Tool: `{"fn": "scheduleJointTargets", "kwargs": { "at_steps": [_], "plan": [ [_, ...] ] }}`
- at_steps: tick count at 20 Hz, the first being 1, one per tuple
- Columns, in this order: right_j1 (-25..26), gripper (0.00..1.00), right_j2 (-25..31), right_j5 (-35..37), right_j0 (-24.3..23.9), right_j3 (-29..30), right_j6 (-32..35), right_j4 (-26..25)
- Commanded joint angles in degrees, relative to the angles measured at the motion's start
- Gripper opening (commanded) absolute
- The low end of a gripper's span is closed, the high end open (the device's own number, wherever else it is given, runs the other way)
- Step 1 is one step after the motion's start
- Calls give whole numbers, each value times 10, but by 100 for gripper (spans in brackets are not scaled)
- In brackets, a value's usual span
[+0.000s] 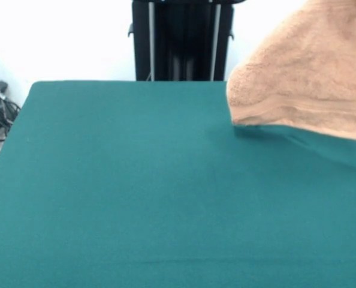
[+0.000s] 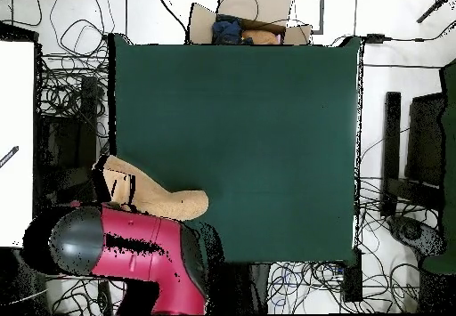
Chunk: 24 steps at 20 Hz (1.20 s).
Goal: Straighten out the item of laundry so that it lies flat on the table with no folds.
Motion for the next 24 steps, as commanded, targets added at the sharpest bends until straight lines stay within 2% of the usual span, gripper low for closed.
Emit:
{"fn": "scheduleJointTargets", "kwargs": {
  "at_steps": [1,24],
  "plan": [
    [-8,0,-26,44,10,28,186,-24],
    [38,0,-17,-164,49,126,209,4]
  ]
}}
